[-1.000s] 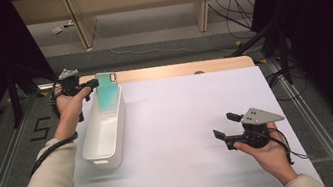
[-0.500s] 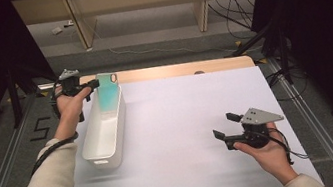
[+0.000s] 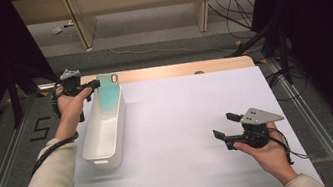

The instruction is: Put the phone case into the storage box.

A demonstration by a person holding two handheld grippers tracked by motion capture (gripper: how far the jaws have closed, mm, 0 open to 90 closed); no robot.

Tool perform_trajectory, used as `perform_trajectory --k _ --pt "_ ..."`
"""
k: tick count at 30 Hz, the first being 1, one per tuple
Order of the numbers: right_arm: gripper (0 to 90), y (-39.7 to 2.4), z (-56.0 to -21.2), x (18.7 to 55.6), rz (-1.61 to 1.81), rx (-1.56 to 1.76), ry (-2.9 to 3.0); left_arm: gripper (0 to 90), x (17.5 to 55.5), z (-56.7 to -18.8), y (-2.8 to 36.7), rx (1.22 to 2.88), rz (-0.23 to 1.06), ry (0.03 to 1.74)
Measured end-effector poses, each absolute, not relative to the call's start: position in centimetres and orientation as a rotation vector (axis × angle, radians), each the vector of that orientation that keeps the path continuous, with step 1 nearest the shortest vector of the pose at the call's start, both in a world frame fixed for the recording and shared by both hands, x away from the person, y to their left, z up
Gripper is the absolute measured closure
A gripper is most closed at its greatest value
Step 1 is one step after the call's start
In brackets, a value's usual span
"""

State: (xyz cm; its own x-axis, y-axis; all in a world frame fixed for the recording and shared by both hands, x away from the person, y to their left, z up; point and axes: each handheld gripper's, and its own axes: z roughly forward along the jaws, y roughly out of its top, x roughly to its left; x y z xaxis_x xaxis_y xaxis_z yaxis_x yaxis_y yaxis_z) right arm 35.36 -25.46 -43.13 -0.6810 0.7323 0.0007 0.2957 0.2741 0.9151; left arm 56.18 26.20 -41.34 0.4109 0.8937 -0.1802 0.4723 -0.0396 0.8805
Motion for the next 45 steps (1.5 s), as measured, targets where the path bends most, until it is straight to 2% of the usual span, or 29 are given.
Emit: perform_trajectory --k 35,45 --pt "23.6 -25.4 -43.23 35.41 1.392 0.915 2.127 81.7 56.54 -41.79 25.98 1.746 0.563 1.249" --pt "23.6 -25.29 -43.2 35.27 1.401 0.943 2.141 75.8 56.18 -41.45 26.05 1.756 0.591 1.248"
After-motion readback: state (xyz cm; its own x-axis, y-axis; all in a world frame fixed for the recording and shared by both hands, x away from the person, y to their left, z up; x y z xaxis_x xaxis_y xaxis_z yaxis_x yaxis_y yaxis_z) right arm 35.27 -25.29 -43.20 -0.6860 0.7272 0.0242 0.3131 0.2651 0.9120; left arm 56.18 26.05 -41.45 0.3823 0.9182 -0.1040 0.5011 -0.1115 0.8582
